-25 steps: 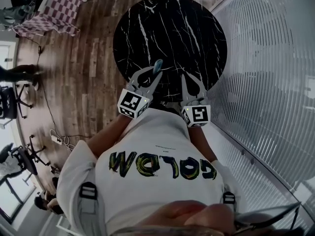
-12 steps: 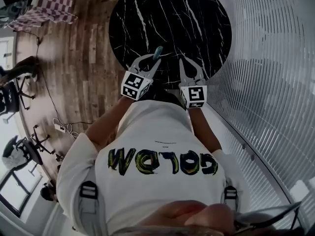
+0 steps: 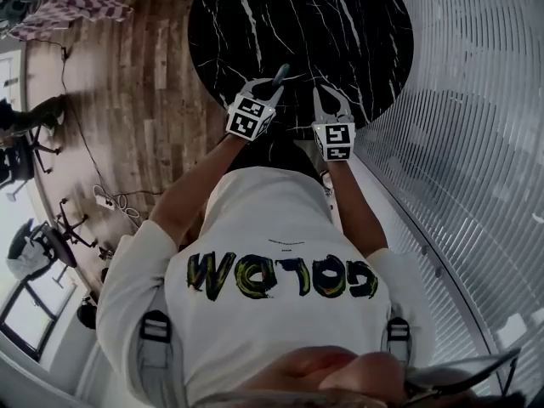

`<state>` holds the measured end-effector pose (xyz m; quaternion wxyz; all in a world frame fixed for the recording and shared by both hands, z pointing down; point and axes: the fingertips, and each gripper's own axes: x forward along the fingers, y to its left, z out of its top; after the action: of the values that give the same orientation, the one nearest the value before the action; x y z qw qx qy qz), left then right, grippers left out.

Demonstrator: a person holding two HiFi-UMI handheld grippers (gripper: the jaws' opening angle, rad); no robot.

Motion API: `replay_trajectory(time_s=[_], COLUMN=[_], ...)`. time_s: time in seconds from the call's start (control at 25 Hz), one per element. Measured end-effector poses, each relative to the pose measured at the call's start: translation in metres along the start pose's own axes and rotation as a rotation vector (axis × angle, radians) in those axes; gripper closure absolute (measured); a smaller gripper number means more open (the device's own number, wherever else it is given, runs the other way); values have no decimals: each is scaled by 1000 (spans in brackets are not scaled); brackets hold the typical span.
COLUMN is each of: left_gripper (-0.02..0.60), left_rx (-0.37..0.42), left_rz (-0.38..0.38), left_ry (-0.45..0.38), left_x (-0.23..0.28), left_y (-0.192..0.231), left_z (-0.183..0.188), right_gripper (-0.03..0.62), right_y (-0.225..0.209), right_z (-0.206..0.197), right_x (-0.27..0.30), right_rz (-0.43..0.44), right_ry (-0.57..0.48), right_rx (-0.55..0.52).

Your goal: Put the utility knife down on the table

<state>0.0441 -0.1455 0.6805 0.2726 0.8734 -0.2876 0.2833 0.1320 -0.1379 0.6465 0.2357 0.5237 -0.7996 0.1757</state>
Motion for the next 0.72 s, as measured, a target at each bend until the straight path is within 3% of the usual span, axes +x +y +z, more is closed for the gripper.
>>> replay_trajectory(time_s=[0.16, 0.4, 0.72], left_gripper=[508, 508, 508], left_rx=[0, -83, -63], left_rz=[5, 41, 48], left_ry=[77, 156, 245], left_x=[30, 59, 79], left_y=[12, 37, 45], left_z=[-27, -52, -67], right_gripper=[592, 592, 592], right_y=[-3, -4, -3], right_z=[-25, -50, -77], right_x=[20, 46, 67], right_rz=[0, 14, 26], right_ry=[58, 116, 189], right_rx=[26, 48, 78])
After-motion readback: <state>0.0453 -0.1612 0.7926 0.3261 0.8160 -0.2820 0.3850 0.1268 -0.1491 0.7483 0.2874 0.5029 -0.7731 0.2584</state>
